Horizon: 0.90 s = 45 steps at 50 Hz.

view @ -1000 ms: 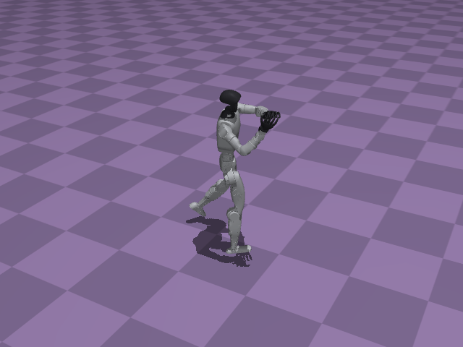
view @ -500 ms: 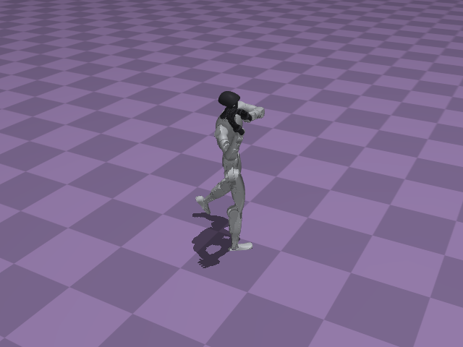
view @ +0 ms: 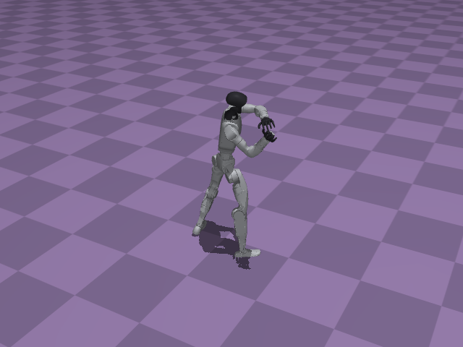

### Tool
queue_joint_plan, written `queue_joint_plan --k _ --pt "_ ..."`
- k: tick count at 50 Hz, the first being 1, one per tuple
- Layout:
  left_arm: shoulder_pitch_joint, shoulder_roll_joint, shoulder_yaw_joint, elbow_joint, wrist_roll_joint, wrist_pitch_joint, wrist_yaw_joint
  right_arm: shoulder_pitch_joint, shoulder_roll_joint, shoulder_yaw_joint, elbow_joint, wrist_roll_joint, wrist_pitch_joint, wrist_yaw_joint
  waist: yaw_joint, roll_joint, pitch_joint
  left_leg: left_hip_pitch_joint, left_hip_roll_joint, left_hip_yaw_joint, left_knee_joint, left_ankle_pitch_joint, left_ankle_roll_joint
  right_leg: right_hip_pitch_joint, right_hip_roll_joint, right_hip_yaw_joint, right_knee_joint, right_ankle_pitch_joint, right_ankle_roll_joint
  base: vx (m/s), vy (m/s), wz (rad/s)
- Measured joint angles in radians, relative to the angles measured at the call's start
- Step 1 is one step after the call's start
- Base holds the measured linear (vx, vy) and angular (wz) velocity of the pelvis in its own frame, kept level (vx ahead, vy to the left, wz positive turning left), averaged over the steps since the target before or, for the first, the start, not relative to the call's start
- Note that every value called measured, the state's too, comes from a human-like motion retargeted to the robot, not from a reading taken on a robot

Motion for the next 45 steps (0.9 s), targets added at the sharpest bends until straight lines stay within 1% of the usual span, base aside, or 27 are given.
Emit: queue_joint_plan --k 2,3,5,7,8,9,10,11,12,13,14,15,16,17,18,20,22,23,24,25,26,30,32,35,38,41,45 --pt "0.036 0.003 -0.035 0.057 -0.044 0.023 -0.055 -0.032 0.145 -0.001 0.019 0.206 -0.132 0.009 0.061 -0.014 -0.019 -0.048 0.001 -0.099 0.006 -0.016 -0.006 0.016 -0.029 -0.075 0.019 0.008 -0.018 -0.15 0.29 1.92" --pt "0.06 0.002 -0.054 0.086 -0.044 0.044 -0.077 -0.034 0.177 -0.002 0.067 0.261 -0.132 0.028 0.102 -0.027 -0.03 -0.075 0.001 -0.148 0.021 -0.021 -0.013 0.032 -0.046 -0.116 0.03 0.015 -0.018 -0.12 0.29 2.06" --pt "0.114 0.008 -0.086 0.138 -0.029 0.081 -0.116 -0.041 0.21 0.022 0.199 0.332 -0.098 0.145 0.194 -0.056 -0.056 -0.133 -0.001 -0.244 0.058 -0.03 -0.029 0.061 -0.079 -0.204 0.06 0.034 -0.023 -0.09 0.31 2.16" --pt "0.186 0.041 -0.079 0.173 -0.064 0.111 -0.087 -0.072 0.244 0.066 0.311 0.461 -0.136 0.091 0.288 -0.078 -0.08 -0.186 -0.006 -0.339 0.078 -0.034 -0.051 0.088 -0.105 -0.296 0.11 0.054 -0.046 -0.06 0.31 2.25" --pt "0.229 0.077 -0.07 0.185 -0.095 0.122 -0.1 -0.077 0.245 0.117 0.396 0.499 -0.102 0.166 0.331 -0.087 -0.094 -0.201 -0.009 -0.385 0.076 -0.034 -0.062 0.102 -0.116 -0.335 0.142 0.065 -0.066 -0.03 0.31 2.17" --pt "0.263 0.115 -0.058 0.199 -0.109 0.132 -0.131 -0.109 0.198 0.237 0.562 0.319 0.073 0.268 0.381 -0.099 -0.107 -0.211 -0.014 -0.427 0.067 -0.035 -0.072 0.109 -0.129 -0.363 0.184 0.074 -0.089 -0.01 0.31 2.06" --pt "0.294 0.154 -0.045 0.216 -0.113 0.141 -0.17 -0.155 0.128 0.393 0.767 0.03 0.318 0.383 0.435 -0.111 -0.118 -0.218 -0.019 -0.466 0.055 -0.036 -0.083 0.113 -0.144 -0.386 0.231 0.083 -0.113 0.02 0.29 2.0" --pt "0.31 0.174 -0.02 0.239 -0.16 0.17 -0.171 -0.167 0.201 0.34 0.717 0.44 0.12 0.446 0.494 -0.112 -0.12 -0.224 -0.024 -0.507 0.045 -0.035 -0.094 0.12 -0.155 -0.4 0.272 0.095 -0.133 0.04 0.27 1.97" --pt "0.325 0.196 0.001 0.259 -0.204 0.194 -0.172 -0.187 0.255 0.318 0.699 0.744 -0.02 0.495 0.553 -0.12 -0.12 -0.227 -0.031 -0.546 0.033 -0.033 -0.107 0.127 -0.167 -0.411 0.311 0.108 -0.15 0.06 0.23 1.96" --pt "0.334 0.22 0.014 0.271 -0.242 0.207 -0.174 -0.222 0.273 0.362 0.743 0.84 -0.044 0.516 0.614 -0.141 -0.116 -0.225 -0.039 -0.58 0.017 -0.027 -0.125 0.136 -0.179 -0.413 0.345 0.122 -0.165 0.07 0.22 1.93" --pt "0.343 0.249 0.038 0.275 -0.238 0.215 -0.201 -0.285 0.226 0.505 0.868 0.548 0.122 0.593 0.676 -0.164 -0.109 -0.224 -0.052 -0.614 0.001 -0.02 -0.139 0.14 -0.193 -0.407 0.381 0.135 -0.177 0.08 0.21 1.92" --pt "0.351 0.28 0.067 0.276 -0.215 0.222 -0.24 -0.361 0.148 0.697 1.034 0.062 0.384 0.699 0.739 -0.188 -0.101 -0.224 -0.067 -0.647 -0.016 -0.013 -0.153 0.142 -0.209 -0.397 0.417 0.147 -0.188 0.1 0.19 2.08" --pt "0.361 0.309 0.095 0.268 -0.274 0.221 -0.202 -0.365 0.227 0.608 0.932 0.623 0.113 0.609 0.785 -0.202 -0.092 -0.228 -0.074 -0.693 -0.03 -0.002 -0.184 0.155 -0.205 -0.383 0.434 0.163 -0.193 0.12 0.16 2.26" --pt "0.375 0.335 0.12 0.262 -0.321 0.218 -0.183 -0.378 0.272 0.57 0.882 0.969 -0.039 0.586 0.83 -0.217 -0.087 -0.233 -0.081 -0.742 -0.045 0.009 -0.216 0.167 -0.199 -0.364 0.449 0.18 -0.196 0.15 0.13 2.46" --pt "0.397 0.357 0.14 0.261 -0.345 0.208 -0.202 -0.408 0.252 0.637 0.934 0.888 0.044 0.7 0.875 -0.233 -0.091 -0.24 -0.087 -0.799 -0.062 0.02 -0.248 0.175 -0.187 -0.336 0.458 0.197 -0.198 0.14 0.15 2.56" --pt "0.428 0.386 0.185 0.261 -0.405 0.188 -0.218 -0.464 0.233 0.727 1.0 0.889 0.12 0.932 0.956 -0.273 -0.082 -0.258 -0.139 -0.894 -0.107 0.052 -0.269 0.19 -0.184 -0.258 0.461 0.245 -0.177 0.14 0.2 2.73" --pt "0.444 0.405 0.217 0.25 -0.472 0.163 -0.14 -0.505 0.256 0.757 1.028 1.04 0.053 0.842 1.03 -0.314 -0.059 -0.259 -0.184 -0.981 -0.18 0.093 -0.269 0.209 -0.159 -0.141 0.451 0.289 -0.138 0.15 0.15 2.75" --pt "0.446 0.413 0.231 0.239 -0.498 0.155 -0.107 -0.518 0.269 0.765 1.02 1.16 0.009 0.779 1.07 -0.328 -0.043 -0.256 -0.196 -1.023 -0.221 0.114 -0.269 0.219 -0.133 -0.071 0.441 0.309 -0.119 0.14 0.05 2.6" --pt "0.45 0.431 0.242 0.226 -0.517 0.149 -0.098 -0.53 0.278 0.779 1.015 1.209 -0.005 0.765 1.104 -0.34 -0.033 -0.256 -0.192 -1.066 -0.261 0.135 -0.269 0.226 -0.093 -0.001 0.431 0.328 -0.111 0.13 -0.04 2.48" --pt "0.456 0.454 0.251 0.211 -0.533 0.144 -0.102 -0.541 0.284 0.795 1.01 1.221 -0.004 0.777 1.135 -0.35 -0.026 -0.259 -0.18 -1.11 -0.3 0.155 -0.269 0.233 -0.045 0.069 0.421 0.346 -0.108 0.11 -0.09 2.35" --pt "0.459 0.463 0.268 0.198 -0.532 0.146 -0.102 -0.551 0.278 0.812 1.006 1.231 -0.002 0.792 1.173 -0.355 -0.019 -0.266 -0.175 -1.147 -0.342 0.181 -0.248 0.235 -0.004 0.139 0.409 0.367 -0.098 0.11 -0.09 2.24" --pt "0.484 0.508 0.322 0.154 -0.537 0.155 -0.105 -0.568 0.278 0.854 0.986 1.242 0.01 0.836 1.286 -0.381 0.023 -0.309 -0.218 -1.271 -0.406 0.225 -0.142 0.264 0.102 0.401 0.358 0.442 -0.036 0.11 0.0 1.94" --pt "0.503 0.542 0.346 0.125 -0.544 0.15 -0.114 -0.572 0.298 0.852 0.979 1.249 0.001 0.825 1.311 -0.384 0.037 -0.333 -0.235 -1.324 -0.406 0.231 -0.133 0.278 0.143 0.488 0.341 0.476 0.003 0.12 -0.04 1.55" --pt "0.529 0.588 0.377 0.081 -0.574 0.133 -0.118 -0.593 0.327 0.831 0.974 1.213 -0.016 0.786 1.318 -0.354 0.045 -0.348 -0.191 -1.402 -0.406 0.216 -0.165 0.304 0.249 0.526 0.32 0.533 0.008 0.14 -0.21 1.31" --pt "0.54 0.624 0.393 0.038 -0.554 0.126 -0.129 -0.591 0.316 0.831 0.92 1.143 -0.008 0.791 1.298 -0.338 0.068 -0.353 -0.178 -1.46 -0.406 0.203 -0.206 0.325 0.312 0.541 0.32 0.562 0.008 0.14 -0.2 1.08" --pt "0.542 0.629 0.39 0.01 -0.54 0.126 -0.14 -0.572 0.291 0.858 0.881 1.149 -0.012 0.799 1.274 -0.34 0.074 -0.356 -0.184 -1.492 -0.406 0.2 -0.207 0.338 0.34 0.555 0.32 0.578 0.008 0.09 -0.09 0.68" --pt "0.554 0.62 0.386 -0.006 -0.517 0.123 -0.134 -0.553 0.269 0.876 0.863 1.159 -0.016 0.806 1.245 -0.338 0.061 -0.356 -0.189 -1.489 -0.406 0.202 -0.204 0.332 0.333 0.549 0.33 0.577 0.008 -0.02 0.04 -0.08"
